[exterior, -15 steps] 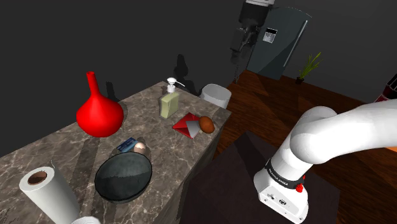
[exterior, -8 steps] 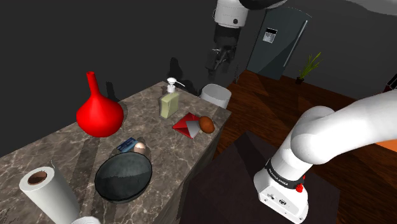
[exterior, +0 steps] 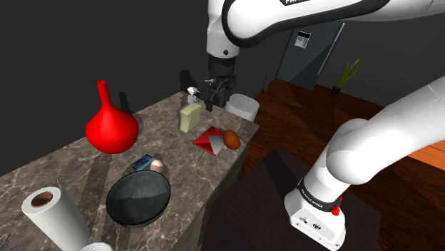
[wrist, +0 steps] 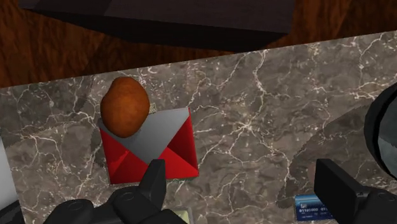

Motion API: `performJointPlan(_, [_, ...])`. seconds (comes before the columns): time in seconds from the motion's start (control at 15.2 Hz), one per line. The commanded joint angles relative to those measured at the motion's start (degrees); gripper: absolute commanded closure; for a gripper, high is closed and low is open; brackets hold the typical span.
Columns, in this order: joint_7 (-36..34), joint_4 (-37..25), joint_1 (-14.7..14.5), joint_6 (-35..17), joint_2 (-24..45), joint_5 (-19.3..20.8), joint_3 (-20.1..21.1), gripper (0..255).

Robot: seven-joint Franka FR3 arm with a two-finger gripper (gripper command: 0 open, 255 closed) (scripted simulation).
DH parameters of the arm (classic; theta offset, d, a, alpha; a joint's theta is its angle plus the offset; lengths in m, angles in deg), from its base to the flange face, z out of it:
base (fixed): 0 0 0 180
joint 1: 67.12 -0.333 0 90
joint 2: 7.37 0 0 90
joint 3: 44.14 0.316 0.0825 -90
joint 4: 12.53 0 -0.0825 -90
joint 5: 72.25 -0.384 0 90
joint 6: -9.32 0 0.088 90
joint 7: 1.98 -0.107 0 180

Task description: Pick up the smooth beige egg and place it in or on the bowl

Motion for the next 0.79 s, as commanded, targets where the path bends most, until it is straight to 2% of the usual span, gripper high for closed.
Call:
performJointPlan(0.0, [-2.34, -0.73, -0.08, -2.66, 3.84, 0.3, 1.78, 0])
performJointPlan(0.33, [-8.54, -3.74, -0.31, -8.46, 14.25, 2.76, 5.65, 0])
performJointPlan(0.73, [-16.99, -9.79, -1.66, -13.54, 28.2, 8.65, 8.39, 0])
